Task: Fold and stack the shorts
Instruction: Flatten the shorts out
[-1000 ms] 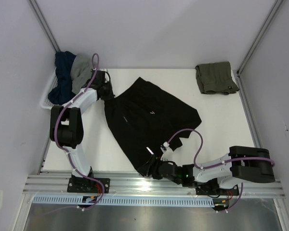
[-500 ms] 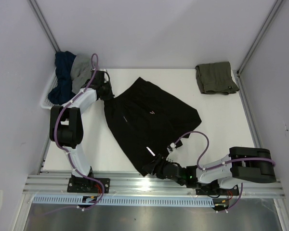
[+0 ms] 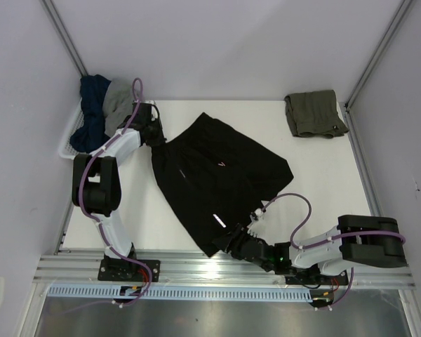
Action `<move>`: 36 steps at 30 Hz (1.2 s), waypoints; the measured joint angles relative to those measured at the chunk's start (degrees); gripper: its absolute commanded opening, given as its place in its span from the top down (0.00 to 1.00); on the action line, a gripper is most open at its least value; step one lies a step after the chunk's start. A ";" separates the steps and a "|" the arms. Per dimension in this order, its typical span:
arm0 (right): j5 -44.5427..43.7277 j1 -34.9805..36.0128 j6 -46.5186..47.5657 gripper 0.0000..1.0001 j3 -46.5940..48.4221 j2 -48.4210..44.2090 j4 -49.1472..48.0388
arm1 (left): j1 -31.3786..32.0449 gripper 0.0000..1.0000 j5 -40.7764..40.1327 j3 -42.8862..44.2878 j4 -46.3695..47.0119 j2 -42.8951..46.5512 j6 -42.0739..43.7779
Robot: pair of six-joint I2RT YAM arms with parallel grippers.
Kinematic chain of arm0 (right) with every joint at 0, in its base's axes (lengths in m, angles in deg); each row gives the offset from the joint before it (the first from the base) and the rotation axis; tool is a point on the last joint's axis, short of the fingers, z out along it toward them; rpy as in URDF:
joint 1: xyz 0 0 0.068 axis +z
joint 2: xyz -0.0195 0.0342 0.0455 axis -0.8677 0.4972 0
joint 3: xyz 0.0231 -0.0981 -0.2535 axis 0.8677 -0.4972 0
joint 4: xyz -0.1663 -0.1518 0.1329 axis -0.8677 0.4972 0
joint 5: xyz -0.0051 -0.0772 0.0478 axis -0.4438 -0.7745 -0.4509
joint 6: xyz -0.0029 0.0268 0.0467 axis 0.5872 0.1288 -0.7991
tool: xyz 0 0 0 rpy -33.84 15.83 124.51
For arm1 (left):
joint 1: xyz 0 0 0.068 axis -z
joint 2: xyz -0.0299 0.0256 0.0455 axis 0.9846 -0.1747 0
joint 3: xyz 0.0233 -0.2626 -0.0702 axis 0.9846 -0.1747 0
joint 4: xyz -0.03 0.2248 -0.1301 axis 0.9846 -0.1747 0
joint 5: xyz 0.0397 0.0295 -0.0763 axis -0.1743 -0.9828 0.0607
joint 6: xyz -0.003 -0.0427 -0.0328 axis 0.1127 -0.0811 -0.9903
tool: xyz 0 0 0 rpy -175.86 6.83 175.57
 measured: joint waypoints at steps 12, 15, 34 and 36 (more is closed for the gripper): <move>-0.13 3.39 -3.08 0.47 0.24 0.85 3.10 | 0.00 1.00 0.02 0.00 0.00 0.00 0.00; -0.09 3.74 -3.21 0.47 0.79 1.64 3.15 | 0.00 1.00 0.02 0.00 -0.02 0.00 0.00; 0.35 4.02 -2.91 0.45 2.84 11.52 -8.15 | 0.00 1.00 0.37 0.00 -0.02 0.11 0.00; 0.26 4.02 -2.73 0.45 2.86 12.48 -10.43 | 0.00 1.00 0.39 0.00 -0.02 0.20 0.00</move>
